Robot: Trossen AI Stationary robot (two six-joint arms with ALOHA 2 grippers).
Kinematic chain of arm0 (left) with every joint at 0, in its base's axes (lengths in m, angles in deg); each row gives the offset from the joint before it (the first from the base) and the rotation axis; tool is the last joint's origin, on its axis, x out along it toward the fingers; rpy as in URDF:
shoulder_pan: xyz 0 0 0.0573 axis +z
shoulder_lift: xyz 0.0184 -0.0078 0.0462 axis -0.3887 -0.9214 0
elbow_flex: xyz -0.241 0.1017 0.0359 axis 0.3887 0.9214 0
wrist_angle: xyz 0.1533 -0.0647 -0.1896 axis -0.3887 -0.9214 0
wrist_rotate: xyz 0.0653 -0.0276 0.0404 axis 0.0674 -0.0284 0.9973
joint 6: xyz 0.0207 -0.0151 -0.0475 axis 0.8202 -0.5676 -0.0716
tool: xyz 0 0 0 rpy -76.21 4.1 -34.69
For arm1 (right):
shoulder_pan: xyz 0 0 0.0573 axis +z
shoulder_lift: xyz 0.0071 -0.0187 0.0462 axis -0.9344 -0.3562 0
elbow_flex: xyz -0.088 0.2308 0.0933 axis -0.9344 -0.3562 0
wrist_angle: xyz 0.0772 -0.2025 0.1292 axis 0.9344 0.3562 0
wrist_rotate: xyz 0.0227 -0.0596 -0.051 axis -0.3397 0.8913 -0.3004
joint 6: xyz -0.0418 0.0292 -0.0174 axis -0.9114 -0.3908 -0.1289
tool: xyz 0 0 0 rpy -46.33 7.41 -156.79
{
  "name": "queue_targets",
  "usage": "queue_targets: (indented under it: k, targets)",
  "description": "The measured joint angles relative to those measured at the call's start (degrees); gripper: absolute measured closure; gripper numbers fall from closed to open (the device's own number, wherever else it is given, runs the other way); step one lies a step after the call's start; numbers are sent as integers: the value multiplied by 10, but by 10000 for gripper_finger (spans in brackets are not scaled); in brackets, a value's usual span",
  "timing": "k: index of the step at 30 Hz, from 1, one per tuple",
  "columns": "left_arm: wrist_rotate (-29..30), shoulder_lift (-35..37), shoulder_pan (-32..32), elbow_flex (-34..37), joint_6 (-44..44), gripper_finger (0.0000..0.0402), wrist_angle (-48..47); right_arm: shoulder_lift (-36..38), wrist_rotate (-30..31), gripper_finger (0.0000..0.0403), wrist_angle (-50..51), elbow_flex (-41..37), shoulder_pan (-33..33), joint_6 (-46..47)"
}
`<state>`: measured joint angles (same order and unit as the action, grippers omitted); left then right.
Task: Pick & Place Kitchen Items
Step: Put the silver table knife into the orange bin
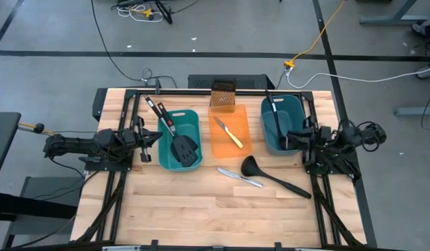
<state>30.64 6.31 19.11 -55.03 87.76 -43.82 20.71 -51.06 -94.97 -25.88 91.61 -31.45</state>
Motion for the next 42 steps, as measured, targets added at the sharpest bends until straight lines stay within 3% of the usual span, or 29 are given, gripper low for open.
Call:
queue_targets:
  k: [9,18,26,32,36,42]
  targets:
    - [0,0,0,0,0,387,0,0,11,357,-29,-38,0,8]
    - [0,0,0,0,2,387,-1,-33,58,357,-66,-4,0,-37]
    - [0,0,0,0,2,387,0,-197,147,357,-57,122,-6,-55]
    - [0,0,0,0,2,387,0,-356,176,357,59,277,-37,21]
    - [0,0,0,0,2,387,0,-460,147,357,160,372,-78,82]
    - [0,0,0,0,4,387,0,-589,30,357,237,468,-172,126]
